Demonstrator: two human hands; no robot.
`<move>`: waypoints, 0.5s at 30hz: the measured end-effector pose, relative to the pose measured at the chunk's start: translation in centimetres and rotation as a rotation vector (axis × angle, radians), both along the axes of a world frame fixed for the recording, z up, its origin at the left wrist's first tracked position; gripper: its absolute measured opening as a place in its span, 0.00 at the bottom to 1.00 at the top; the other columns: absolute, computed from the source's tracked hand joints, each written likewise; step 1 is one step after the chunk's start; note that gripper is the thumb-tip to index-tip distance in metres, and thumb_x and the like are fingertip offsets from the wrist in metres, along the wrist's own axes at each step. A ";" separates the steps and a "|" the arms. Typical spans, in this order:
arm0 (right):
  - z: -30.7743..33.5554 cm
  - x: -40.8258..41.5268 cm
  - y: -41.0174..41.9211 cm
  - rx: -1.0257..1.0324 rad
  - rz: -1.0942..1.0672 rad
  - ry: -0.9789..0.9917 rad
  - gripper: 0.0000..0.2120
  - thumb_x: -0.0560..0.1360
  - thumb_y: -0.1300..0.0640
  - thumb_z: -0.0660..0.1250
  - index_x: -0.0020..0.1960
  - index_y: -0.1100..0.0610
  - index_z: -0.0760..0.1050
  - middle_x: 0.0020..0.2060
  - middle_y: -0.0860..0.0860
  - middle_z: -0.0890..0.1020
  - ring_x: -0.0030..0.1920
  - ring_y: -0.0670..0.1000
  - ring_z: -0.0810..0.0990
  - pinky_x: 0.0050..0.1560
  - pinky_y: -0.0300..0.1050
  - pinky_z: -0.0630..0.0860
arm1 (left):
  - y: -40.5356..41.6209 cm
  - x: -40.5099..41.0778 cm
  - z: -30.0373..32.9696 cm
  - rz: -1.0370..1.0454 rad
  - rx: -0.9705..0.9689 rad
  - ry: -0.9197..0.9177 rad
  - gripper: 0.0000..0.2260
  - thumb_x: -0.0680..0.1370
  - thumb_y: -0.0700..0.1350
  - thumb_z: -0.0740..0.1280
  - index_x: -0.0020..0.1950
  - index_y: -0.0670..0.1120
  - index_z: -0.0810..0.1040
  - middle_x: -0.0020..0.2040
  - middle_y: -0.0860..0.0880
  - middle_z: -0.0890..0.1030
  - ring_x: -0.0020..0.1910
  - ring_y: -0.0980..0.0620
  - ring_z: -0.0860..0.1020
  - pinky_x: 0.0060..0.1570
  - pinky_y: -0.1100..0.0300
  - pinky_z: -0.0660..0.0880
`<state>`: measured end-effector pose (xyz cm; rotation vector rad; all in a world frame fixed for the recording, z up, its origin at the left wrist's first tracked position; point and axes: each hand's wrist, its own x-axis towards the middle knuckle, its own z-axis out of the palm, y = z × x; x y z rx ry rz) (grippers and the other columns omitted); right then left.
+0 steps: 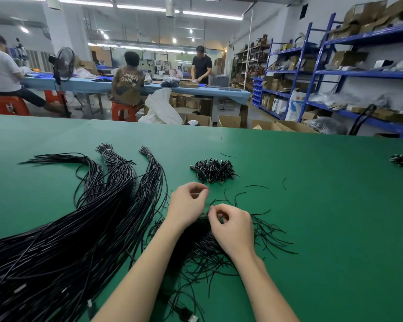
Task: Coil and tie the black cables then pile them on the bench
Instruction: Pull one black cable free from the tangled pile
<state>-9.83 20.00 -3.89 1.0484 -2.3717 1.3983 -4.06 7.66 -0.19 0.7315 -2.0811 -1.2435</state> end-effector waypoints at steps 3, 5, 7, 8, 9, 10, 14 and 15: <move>0.3 -0.3 0.0 0.000 0.044 0.027 0.16 0.78 0.49 0.64 0.32 0.52 0.73 0.25 0.46 0.72 0.29 0.48 0.69 0.29 0.43 0.65 | 0.9 0.9 -0.5 -0.028 -0.046 -0.037 0.06 0.78 0.47 0.69 0.47 0.50 0.86 0.44 0.57 0.86 0.44 0.67 0.81 0.43 0.77 0.71; 0.7 -0.7 0.1 0.044 0.086 0.054 0.17 0.80 0.52 0.65 0.33 0.48 0.71 0.26 0.44 0.72 0.30 0.46 0.71 0.30 0.39 0.64 | 1.1 1.2 -0.5 -0.051 -0.045 -0.064 0.07 0.79 0.46 0.68 0.47 0.50 0.86 0.44 0.56 0.86 0.44 0.64 0.81 0.43 0.75 0.71; 1.5 -1.1 0.1 0.043 0.114 0.010 0.14 0.81 0.54 0.65 0.37 0.49 0.78 0.28 0.46 0.77 0.31 0.45 0.73 0.32 0.37 0.66 | 1.0 1.3 -0.5 -0.059 -0.034 -0.071 0.07 0.79 0.47 0.68 0.47 0.50 0.86 0.43 0.57 0.86 0.41 0.66 0.80 0.42 0.75 0.71; 1.9 -1.2 0.1 0.008 0.123 -0.058 0.13 0.81 0.55 0.65 0.40 0.49 0.82 0.30 0.45 0.80 0.30 0.44 0.74 0.32 0.36 0.68 | 0.9 1.4 -0.4 -0.053 -0.032 -0.073 0.07 0.78 0.48 0.68 0.46 0.51 0.86 0.42 0.58 0.85 0.39 0.68 0.79 0.40 0.76 0.69; 2.4 -1.4 0.2 -0.029 0.119 -0.137 0.12 0.81 0.55 0.66 0.42 0.48 0.84 0.32 0.44 0.83 0.29 0.42 0.75 0.32 0.35 0.70 | 0.8 1.5 -0.4 -0.043 -0.031 -0.074 0.07 0.78 0.48 0.69 0.46 0.51 0.86 0.41 0.58 0.85 0.37 0.68 0.78 0.38 0.77 0.68; 3.0 -1.6 0.3 -0.052 0.107 -0.207 0.11 0.81 0.54 0.66 0.44 0.47 0.85 0.34 0.41 0.84 0.30 0.42 0.76 0.35 0.37 0.73 | 0.6 1.6 -0.5 -0.033 -0.028 -0.075 0.07 0.78 0.49 0.69 0.45 0.50 0.86 0.40 0.58 0.85 0.36 0.69 0.77 0.36 0.78 0.68; 5.3 -1.8 0.1 -0.022 0.110 -0.257 0.07 0.81 0.53 0.67 0.47 0.47 0.83 0.35 0.39 0.86 0.34 0.36 0.79 0.40 0.33 0.73 | 0.5 2.1 -0.4 -0.041 -0.025 -0.084 0.07 0.78 0.48 0.69 0.46 0.50 0.86 0.39 0.58 0.84 0.37 0.68 0.77 0.37 0.77 0.68; 6.0 -1.4 -0.3 -0.010 0.126 -0.215 0.07 0.80 0.54 0.68 0.46 0.48 0.84 0.34 0.40 0.86 0.34 0.34 0.79 0.38 0.29 0.71 | 0.6 2.2 -0.2 -0.046 -0.042 -0.087 0.07 0.79 0.47 0.68 0.45 0.49 0.86 0.39 0.58 0.83 0.37 0.67 0.77 0.39 0.73 0.70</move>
